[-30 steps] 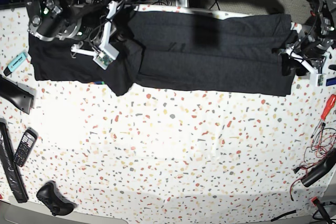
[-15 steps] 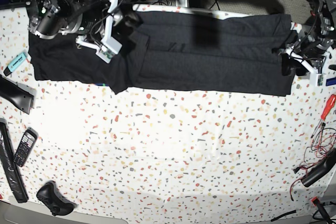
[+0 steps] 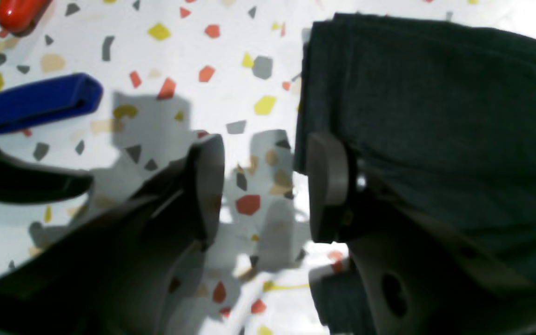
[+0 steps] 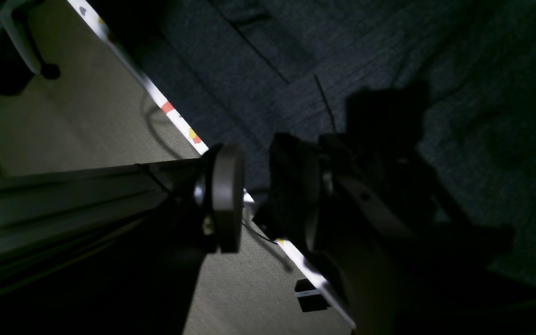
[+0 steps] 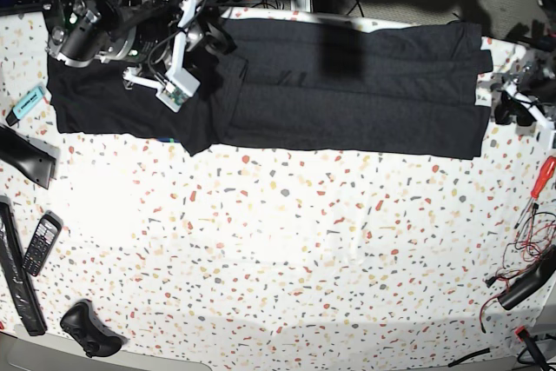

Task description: Fold the T-shirt properly

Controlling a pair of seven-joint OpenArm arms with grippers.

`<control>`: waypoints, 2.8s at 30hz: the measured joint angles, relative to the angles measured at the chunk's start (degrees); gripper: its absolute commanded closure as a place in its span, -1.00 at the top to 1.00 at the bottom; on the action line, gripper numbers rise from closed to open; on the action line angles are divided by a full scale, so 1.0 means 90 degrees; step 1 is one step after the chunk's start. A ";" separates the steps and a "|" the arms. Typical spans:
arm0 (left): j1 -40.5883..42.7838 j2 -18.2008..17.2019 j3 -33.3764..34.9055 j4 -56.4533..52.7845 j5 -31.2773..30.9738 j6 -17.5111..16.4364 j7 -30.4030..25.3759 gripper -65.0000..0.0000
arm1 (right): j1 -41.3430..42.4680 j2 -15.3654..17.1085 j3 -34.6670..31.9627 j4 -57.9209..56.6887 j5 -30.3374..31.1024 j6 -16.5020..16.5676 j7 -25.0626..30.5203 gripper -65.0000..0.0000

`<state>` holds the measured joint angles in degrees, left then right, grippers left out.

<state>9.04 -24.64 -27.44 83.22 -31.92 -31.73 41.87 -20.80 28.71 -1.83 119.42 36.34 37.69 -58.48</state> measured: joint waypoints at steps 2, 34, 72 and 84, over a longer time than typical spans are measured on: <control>0.0039 -0.0189 0.0000 0.0002 -0.0430 -0.0007 0.0219 -0.15 | 0.0000 0.0002 0.0000 0.0000 -0.0002 0.0002 0.0010 -0.38; -0.0005 0.1030 -0.0027 -0.1350 -0.2873 -0.0877 0.1039 -0.15 | 0.0036 0.0000 0.0000 0.0000 0.0000 0.0002 0.0068 -0.38; -0.0073 0.1052 -0.0255 0.0073 -0.1768 -0.0716 0.0039 -1.00 | 0.0053 -0.0005 0.0000 0.0000 -0.0114 0.0002 0.0066 -0.38; 0.0704 0.2412 0.0321 0.2494 -0.2582 -0.0345 0.1056 -1.00 | 0.0393 -0.0015 0.0005 0.0000 -0.0165 0.0002 0.0109 -0.38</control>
<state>15.38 -2.94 -24.56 105.67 -55.16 -34.83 51.37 -17.26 28.58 -1.78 119.42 34.85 37.71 -57.49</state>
